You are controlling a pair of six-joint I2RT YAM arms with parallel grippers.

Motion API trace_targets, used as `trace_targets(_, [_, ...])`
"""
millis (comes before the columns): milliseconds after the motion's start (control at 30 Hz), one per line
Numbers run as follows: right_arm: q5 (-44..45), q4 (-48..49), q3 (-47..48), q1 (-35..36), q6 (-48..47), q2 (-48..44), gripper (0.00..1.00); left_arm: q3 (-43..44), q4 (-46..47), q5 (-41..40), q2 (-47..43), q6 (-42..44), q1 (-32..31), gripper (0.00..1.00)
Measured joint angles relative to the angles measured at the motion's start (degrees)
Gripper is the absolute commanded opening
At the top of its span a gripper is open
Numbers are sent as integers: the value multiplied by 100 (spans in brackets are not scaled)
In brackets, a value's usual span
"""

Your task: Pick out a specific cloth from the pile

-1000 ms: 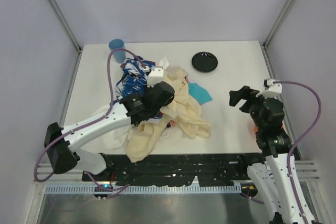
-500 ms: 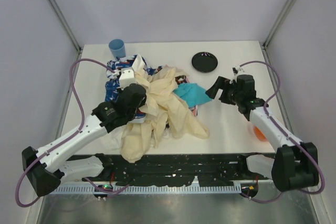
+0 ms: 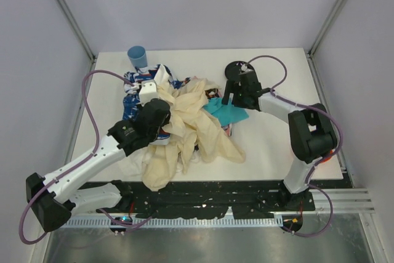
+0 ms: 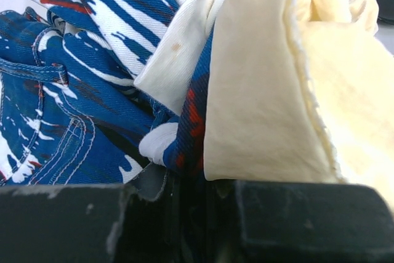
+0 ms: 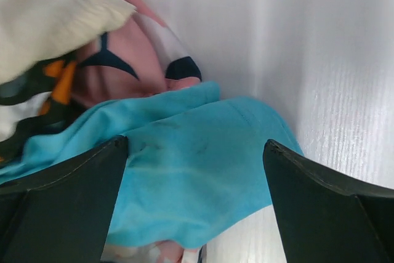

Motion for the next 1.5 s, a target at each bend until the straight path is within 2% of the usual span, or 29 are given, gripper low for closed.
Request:
trace_targets(33, [140, -33, 44, 55, 0, 205, 100, -2, 4, 4, 0, 11, 7, 0])
trace_targets(67, [297, -81, 81, 133, 0, 426, 93, -2, 11, 9, 0, 28, 15, 0])
trace_targets(133, [457, -157, 92, 245, -2, 710, 55, -7, 20, 11, 0, 59, 24, 0])
trace_targets(167, [564, -138, 166, 297, 11, 750, 18, -7, 20, 11, 0, 70, 26, 0])
trace_targets(200, [566, -129, 197, 323, -52, 750, 15, -9, 20, 11, 0, 74, 31, 0])
trace_targets(433, [741, -339, 291, 400, -37, 691, 14, -87, 74, 11, -26, 96, 50, 0])
trace_targets(500, [876, -551, 319, 402, -122, 498, 6, -103, 101, 11, -28, 98, 63, 0])
trace_targets(1000, [1655, -1613, 1381, 402, -1215, -2197, 5, -186, 57, -28, -7, 59, 87, 0])
trace_targets(1167, [1891, -1598, 1558, 402, -1626, -3051, 5, -188, -26, -74, -4, 11, 96, 0])
trace_targets(1333, [2503, -1373, 1759, 396, -2013, -3845, 5, -188, -129, -129, -4, -70, 96, 0])
trace_targets(1500, [3366, -1093, 2337, 389, -2496, -4142, 5, -188, -240, -162, -4, -98, 96, 0])
